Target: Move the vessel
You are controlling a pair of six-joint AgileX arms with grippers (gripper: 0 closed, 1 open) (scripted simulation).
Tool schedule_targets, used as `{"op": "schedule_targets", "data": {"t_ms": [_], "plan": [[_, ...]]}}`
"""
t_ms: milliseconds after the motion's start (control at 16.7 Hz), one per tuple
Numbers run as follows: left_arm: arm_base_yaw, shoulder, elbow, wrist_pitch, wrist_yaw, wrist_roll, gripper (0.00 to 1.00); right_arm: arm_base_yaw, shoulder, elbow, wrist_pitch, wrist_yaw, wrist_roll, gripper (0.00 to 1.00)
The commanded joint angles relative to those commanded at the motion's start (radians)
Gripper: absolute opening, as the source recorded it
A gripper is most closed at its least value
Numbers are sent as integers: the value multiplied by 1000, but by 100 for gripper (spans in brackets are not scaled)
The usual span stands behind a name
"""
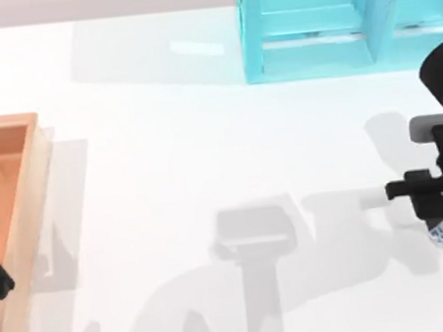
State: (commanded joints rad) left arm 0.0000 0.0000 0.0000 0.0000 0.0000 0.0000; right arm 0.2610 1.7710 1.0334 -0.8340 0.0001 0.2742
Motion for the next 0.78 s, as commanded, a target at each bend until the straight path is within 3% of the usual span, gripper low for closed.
{"op": "schedule_targets", "data": {"t_ms": [120,780], "plan": [[0,0,0,0,0,0,100,0,0,0,0,0,0,0],[0,0,0,0,0,0,100,-38,12,28,-20,0,-35,0]]}}
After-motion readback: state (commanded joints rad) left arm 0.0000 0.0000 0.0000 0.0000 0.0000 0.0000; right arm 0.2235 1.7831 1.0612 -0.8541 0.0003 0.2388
